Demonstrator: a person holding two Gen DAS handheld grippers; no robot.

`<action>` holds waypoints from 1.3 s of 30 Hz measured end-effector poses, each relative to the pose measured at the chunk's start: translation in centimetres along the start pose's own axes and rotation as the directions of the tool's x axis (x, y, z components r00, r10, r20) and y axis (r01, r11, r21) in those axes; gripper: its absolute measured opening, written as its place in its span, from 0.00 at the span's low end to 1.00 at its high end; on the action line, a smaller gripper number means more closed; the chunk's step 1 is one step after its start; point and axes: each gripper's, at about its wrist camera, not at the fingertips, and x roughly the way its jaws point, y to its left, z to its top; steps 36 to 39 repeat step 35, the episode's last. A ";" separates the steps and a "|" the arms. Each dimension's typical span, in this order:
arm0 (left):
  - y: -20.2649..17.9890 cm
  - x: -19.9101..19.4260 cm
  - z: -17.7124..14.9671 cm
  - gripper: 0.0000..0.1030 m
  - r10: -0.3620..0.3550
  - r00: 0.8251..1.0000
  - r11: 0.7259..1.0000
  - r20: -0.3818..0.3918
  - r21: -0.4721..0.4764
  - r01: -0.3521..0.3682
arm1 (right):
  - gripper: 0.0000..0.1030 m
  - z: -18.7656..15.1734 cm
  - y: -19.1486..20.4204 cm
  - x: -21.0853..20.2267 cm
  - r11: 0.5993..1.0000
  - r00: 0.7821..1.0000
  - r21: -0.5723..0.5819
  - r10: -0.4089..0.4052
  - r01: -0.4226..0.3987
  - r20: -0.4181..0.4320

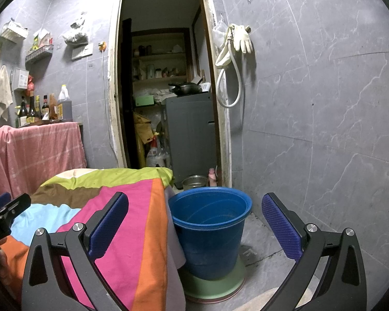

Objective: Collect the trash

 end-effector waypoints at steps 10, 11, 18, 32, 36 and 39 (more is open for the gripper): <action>0.0 -0.1 -0.2 0.98 0.027 1.000 1.000 0.006 0.000 -0.027 | 1.00 -0.1 0.0 0.0 1.000 1.000 0.001 -0.002 0.002 -0.001; 0.0 -0.1 -0.2 0.98 0.030 1.000 1.000 0.006 0.002 -0.030 | 1.00 0.0 0.0 0.0 1.000 1.000 0.001 -0.002 0.002 -0.001; 0.2 0.0 -0.3 0.98 0.034 0.999 0.999 0.005 0.004 -0.034 | 1.00 0.0 0.0 0.0 1.000 1.000 0.002 0.000 0.000 -0.004; 0.2 0.1 -0.7 0.98 0.025 1.000 1.000 0.001 0.011 -0.025 | 1.00 -0.2 0.0 -0.1 1.000 1.000 0.002 -0.001 0.001 -0.005; 0.3 0.1 -0.7 0.98 0.022 1.000 1.000 -0.003 0.009 -0.022 | 1.00 -0.2 0.0 -0.1 1.000 1.000 0.004 -0.001 0.001 -0.006; 0.3 0.1 -0.7 0.98 0.022 1.000 1.000 -0.003 0.009 -0.022 | 1.00 -0.2 0.0 -0.1 1.000 1.000 0.004 -0.001 0.001 -0.006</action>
